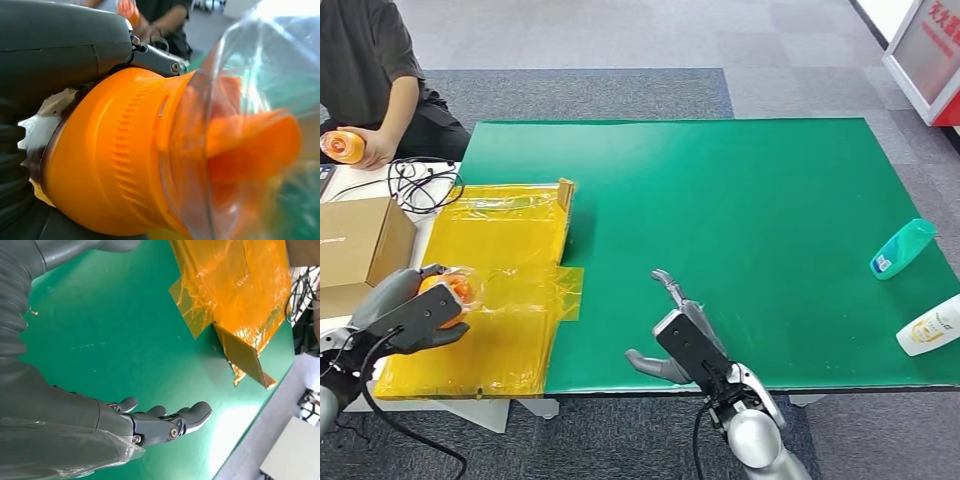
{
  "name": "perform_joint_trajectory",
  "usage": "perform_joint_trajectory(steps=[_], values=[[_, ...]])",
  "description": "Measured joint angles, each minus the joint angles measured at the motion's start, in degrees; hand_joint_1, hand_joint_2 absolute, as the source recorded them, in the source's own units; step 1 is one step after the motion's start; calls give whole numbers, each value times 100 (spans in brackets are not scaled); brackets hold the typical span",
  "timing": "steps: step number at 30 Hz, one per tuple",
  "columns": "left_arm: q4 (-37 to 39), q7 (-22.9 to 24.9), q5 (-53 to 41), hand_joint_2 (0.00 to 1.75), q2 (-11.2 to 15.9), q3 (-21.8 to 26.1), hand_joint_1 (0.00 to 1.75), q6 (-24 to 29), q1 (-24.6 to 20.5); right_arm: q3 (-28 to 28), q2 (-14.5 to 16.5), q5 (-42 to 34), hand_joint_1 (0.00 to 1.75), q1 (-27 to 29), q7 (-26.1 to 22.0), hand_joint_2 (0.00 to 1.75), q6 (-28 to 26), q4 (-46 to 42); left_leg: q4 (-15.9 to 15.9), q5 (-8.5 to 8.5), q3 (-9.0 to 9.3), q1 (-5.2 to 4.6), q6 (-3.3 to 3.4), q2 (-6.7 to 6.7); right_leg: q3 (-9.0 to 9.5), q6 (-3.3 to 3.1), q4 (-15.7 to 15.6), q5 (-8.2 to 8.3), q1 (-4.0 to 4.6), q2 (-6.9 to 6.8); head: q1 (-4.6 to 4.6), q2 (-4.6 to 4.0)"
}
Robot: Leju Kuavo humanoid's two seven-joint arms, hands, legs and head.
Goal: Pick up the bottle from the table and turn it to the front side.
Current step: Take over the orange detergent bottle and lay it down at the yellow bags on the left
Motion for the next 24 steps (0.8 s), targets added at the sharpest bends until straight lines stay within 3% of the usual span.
perform_joint_trajectory(steps=[5,11,21,24], values=[[1068,-658,-1179,175,245,-663,175,277,-891,38,0,-49,0,12,-42,175,7,86,0,3,-2,-2,1,-2,3,3,0,6,-2,-3,0,0],[2296,-1221,-1777,175,168,-1590,175,619,-1841,196,0,-50,0,5,-50,175,-2,236,1,3,-2,-3,1,-2,1,1,0,8,-3,0,0,0],[3151,-1273,-1711,175,-401,-2172,175,760,-2080,343,0,-61,0,-64,-52,175,1,347,0,2,-11,-3,1,-1,-6,2,-1,7,-4,0,1,0],[3275,-1240,-1696,175,-533,-2230,165,825,-2049,367,0,-61,0,-104,-47,175,4,373,1,2,-11,-3,0,-1,-6,2,-1,7,-5,0,1,0]])
